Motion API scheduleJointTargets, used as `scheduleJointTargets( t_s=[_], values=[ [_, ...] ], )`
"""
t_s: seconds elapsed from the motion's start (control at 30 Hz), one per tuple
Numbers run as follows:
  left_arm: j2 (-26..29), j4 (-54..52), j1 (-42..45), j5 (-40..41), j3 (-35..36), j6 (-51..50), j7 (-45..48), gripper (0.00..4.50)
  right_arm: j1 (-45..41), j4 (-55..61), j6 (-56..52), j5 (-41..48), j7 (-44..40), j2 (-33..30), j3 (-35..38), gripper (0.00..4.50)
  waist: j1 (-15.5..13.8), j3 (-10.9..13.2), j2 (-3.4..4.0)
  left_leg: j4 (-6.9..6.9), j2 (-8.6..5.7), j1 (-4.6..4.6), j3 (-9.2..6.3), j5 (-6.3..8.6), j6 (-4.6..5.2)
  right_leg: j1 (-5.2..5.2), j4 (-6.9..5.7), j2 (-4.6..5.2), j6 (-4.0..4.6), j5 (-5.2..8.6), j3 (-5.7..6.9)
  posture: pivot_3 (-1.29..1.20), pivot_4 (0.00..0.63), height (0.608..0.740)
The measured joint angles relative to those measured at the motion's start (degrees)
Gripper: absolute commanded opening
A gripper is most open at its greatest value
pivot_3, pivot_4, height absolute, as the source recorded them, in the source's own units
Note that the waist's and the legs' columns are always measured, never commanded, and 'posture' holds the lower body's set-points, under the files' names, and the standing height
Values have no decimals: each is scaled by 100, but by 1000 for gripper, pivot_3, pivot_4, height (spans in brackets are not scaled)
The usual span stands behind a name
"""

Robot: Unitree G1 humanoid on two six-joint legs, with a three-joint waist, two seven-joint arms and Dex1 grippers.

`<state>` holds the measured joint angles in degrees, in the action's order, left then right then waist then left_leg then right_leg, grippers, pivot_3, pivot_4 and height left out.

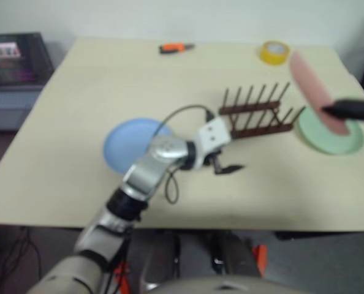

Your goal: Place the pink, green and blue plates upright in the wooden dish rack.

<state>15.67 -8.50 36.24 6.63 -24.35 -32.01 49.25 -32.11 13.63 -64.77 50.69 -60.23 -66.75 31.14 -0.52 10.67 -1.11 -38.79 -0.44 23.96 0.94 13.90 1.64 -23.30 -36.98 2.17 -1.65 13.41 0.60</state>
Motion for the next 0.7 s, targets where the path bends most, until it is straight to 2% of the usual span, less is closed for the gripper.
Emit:
scheduleJointTargets(
  t_s=[0.17, 0.33, 0.4, 0.57, 0.7],
  values=[
    [-9, -1, -20, 0, 4, -1, -34, 4500, -955, -802, 415, 48, 267, 565, -311, 6, 15, -1, 1, 1, 0, 2, 4, 0, 0, -3, 0, 1, 26, -16, -4, 0, 150, 740],
    [-261, 129, 3, -6, 111, 3, -391, 4500, -1656, -2096, 1639, -774, 856, 1569, -936, 6, 40, -1, 2, -3, 0, 2, 12, -1, 1, -5, -2, 2, 17, -20, -8, 0, 150, 740],
    [-617, 468, 141, -15, 287, 33, -714, 4500, -1743, -2560, 2104, -1069, 879, 1856, -1147, 6, 24, -1, 2, -3, 0, 5, 12, -1, 1, -6, -2, 1, 18, -23, -6, 0, 150, 740],
    [-1089, 1915, 562, -274, 344, 772, -1169, 4500, -1901, -3465, 2715, -1479, 675, 2244, -1565, 6, 7, -1, 4, 4, -3, 12, 22, 0, 3, -16, -2, 1, 28, -29, -9, 0, 150, 740],
    [-1242, 3328, 767, -514, 347, 1509, -1355, 4500, -2111, -3676, 2953, -1574, 528, 2358, -1659, 6, 11, 0, 6, 7, -2, 23, 25, 1, 4, -31, -5, 1, 29, -29, -8, 0, 150, 740]
  ],
)
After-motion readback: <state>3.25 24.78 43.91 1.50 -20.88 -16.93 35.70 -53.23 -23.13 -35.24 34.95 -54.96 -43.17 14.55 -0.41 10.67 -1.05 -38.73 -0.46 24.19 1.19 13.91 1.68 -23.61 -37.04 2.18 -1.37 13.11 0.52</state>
